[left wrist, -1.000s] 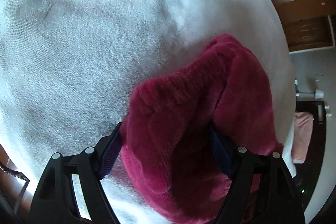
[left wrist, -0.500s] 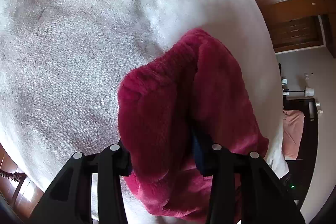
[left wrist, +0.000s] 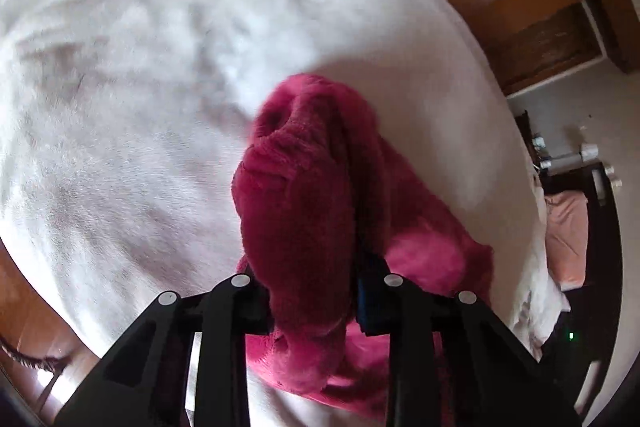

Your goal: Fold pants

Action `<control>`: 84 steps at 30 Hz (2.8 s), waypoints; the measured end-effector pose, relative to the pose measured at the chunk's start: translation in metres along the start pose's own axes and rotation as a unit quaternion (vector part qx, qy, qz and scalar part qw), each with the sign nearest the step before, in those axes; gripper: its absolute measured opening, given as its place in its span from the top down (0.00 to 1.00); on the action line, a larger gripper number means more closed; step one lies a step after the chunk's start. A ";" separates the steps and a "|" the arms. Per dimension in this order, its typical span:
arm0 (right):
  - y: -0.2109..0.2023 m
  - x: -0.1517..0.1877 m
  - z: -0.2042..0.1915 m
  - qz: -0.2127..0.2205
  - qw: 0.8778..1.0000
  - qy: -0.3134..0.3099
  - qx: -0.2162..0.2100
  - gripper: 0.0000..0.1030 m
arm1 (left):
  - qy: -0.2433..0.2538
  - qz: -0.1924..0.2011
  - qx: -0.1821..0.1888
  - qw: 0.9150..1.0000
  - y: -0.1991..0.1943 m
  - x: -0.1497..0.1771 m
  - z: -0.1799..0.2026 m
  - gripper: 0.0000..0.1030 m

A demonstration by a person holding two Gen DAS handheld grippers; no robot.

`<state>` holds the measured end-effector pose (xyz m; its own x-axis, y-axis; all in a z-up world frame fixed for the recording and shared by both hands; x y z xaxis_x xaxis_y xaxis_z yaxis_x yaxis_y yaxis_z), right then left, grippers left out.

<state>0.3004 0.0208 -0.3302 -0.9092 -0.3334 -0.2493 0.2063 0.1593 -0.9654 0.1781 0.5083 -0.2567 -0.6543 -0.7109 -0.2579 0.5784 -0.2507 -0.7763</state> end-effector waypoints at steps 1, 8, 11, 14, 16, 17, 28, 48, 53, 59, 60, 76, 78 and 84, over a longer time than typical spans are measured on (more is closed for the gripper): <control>-0.004 0.000 0.001 0.004 1.000 0.001 -0.002 0.47 | 0.010 0.002 0.004 1.000 -0.003 0.002 0.010 0.74; -0.040 0.010 0.016 0.036 0.999 0.006 -0.023 0.47 | 0.079 0.014 0.018 0.997 -0.011 0.010 0.072 0.74; -0.054 0.017 0.029 0.048 0.998 0.015 -0.027 0.47 | 0.091 0.018 0.026 0.995 -0.014 0.015 0.091 0.74; -0.066 0.032 0.047 0.058 0.997 0.033 -0.031 0.47 | 0.114 0.022 0.040 0.992 -0.019 0.024 0.119 0.75; -0.074 0.039 0.060 0.064 0.996 0.047 -0.033 0.47 | 0.134 0.023 0.054 0.989 -0.025 0.033 0.144 0.75; -0.078 0.042 0.066 0.066 0.996 0.054 -0.033 0.47 | 0.143 0.023 0.060 0.988 -0.029 0.037 0.156 0.75; -0.103 0.110 0.161 0.075 0.985 0.150 -0.032 0.47 | 0.320 -0.020 0.129 0.938 -0.029 0.155 0.306 0.75; -0.139 0.224 0.284 0.093 0.954 0.286 -0.009 0.47 | 0.539 -0.158 0.078 0.824 0.094 0.384 0.357 0.71; -0.138 0.222 0.283 0.093 0.955 0.279 -0.028 0.47 | 0.542 -0.194 0.097 0.812 0.108 0.413 0.353 0.60; -0.133 0.211 0.278 0.097 0.954 0.280 -0.053 0.47 | 0.537 -0.214 0.130 0.805 0.087 0.421 0.346 0.60; -0.135 0.208 0.276 0.099 0.952 0.282 -0.062 0.47 | 0.533 -0.213 0.134 0.808 0.080 0.415 0.344 0.60; -0.159 0.152 0.175 0.118 0.971 0.149 -0.142 0.61 | 0.374 -0.104 0.024 0.921 0.059 0.270 0.240 0.54; -0.146 0.149 0.169 0.105 0.975 0.141 -0.134 0.63 | 0.364 -0.103 0.015 0.926 0.057 0.261 0.226 0.49; -0.091 0.153 0.169 0.046 0.986 0.135 -0.083 0.79 | 0.361 -0.114 -0.004 0.925 0.065 0.253 0.199 0.44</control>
<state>0.2039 -0.2012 -0.2935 -0.9571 -0.0549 -0.2846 0.2508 0.3350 -0.9082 0.1472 0.1811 -0.2577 -0.9157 -0.0141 -0.4017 0.3831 -0.3325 -0.8618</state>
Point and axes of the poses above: each gripper's, at about its wrist camera, not at the fingertips, and y roughly the way its jaws point, z to its right, x to its underside, the point moved 5 cm from there along y, roughly the way its jaws point, and after that the axes turned 5 degrees about x, right-handed, at the moved point
